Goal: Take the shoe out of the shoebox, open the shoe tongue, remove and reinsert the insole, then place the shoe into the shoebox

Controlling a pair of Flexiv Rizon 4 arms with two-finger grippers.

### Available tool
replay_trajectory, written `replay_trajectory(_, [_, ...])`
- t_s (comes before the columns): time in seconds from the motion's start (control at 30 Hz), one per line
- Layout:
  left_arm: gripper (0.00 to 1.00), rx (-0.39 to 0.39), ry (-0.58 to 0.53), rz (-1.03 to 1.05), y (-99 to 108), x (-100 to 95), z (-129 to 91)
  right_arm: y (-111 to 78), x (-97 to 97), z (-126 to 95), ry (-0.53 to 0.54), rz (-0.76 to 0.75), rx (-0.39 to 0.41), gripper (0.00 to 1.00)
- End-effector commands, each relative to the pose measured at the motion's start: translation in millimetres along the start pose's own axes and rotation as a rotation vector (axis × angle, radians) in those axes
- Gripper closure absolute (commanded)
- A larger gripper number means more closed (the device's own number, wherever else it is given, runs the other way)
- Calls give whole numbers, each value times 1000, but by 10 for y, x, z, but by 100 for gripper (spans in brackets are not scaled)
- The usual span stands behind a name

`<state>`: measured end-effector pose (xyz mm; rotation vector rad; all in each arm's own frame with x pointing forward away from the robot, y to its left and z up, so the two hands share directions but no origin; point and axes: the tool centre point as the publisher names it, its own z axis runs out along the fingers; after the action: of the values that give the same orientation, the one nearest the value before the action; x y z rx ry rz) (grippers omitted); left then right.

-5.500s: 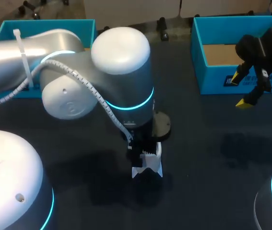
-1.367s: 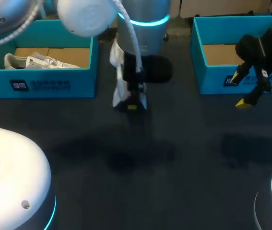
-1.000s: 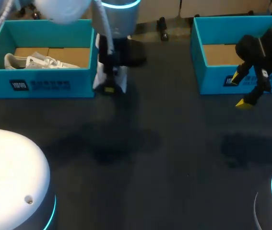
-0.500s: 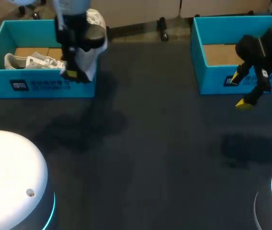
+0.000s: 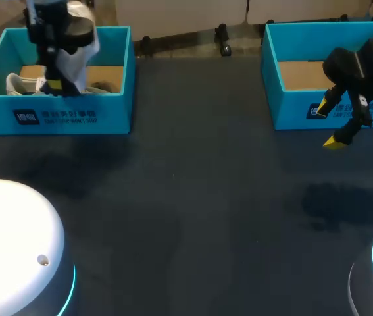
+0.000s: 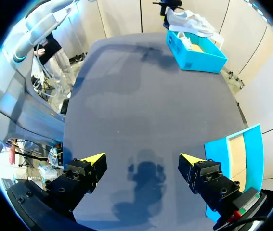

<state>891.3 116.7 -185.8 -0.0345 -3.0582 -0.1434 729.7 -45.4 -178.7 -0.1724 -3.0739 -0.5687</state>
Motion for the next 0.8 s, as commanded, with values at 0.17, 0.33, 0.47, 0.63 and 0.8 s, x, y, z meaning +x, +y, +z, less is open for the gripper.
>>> replay_trajectory(0.17, [100, 17, -11, 25, 390, -254, -1, 7, -10, 9, 1, 1, 3, 0])
replay_trajectory(0.33, [100, -10, -37, 71, 561, -329, -68, 7, -10, 9, 1, 1, 3, 0])
replay_trajectory(0.47, [100, -17, -43, 81, 683, -369, -76, 7, -10, 9, 1, 1, 3, 0])
replay_trajectory(0.63, [100, -24, -36, 90, 830, -420, -15, 7, -10, 9, 1, 1, 3, 0])
replay_trajectory(0.8, [100, -24, -36, 90, 830, -420, -15, 7, -10, 9, 1, 1, 3, 0])
